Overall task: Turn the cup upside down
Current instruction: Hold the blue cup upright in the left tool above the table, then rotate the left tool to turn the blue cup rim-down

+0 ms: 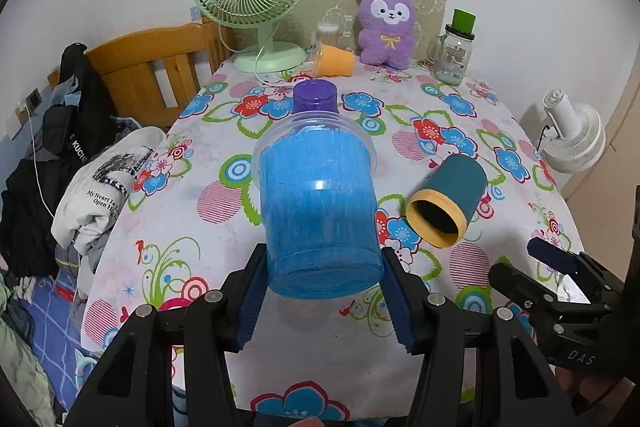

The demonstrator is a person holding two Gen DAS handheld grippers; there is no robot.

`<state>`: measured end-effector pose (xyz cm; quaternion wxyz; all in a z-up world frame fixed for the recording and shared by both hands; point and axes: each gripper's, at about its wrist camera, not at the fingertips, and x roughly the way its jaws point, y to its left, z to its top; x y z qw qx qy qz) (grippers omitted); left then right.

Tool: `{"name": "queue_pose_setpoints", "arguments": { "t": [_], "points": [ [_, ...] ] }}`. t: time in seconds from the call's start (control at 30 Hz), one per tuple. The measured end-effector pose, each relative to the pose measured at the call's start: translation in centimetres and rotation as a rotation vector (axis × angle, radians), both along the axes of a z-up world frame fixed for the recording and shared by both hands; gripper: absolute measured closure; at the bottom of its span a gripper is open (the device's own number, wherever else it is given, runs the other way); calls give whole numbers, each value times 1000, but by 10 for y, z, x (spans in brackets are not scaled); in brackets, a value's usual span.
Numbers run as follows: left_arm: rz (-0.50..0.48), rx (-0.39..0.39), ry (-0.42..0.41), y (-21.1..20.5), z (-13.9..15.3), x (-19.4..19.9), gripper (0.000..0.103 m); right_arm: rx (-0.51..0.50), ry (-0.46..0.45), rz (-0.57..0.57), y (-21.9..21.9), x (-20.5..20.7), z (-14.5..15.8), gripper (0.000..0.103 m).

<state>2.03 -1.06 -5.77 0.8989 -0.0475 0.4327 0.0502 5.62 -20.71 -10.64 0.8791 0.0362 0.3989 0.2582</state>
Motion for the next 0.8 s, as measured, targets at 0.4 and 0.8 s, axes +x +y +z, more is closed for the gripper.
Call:
{"name": "queue_pose_setpoints", "arguments": {
  "t": [0.4,0.8],
  "points": [
    [-2,8,4,1,1,1,47,-29,12,20,7,1,-5,13],
    [-6,15,-5,2,3,1,48,-40,12,27,11,0,-6,13]
  ]
}}
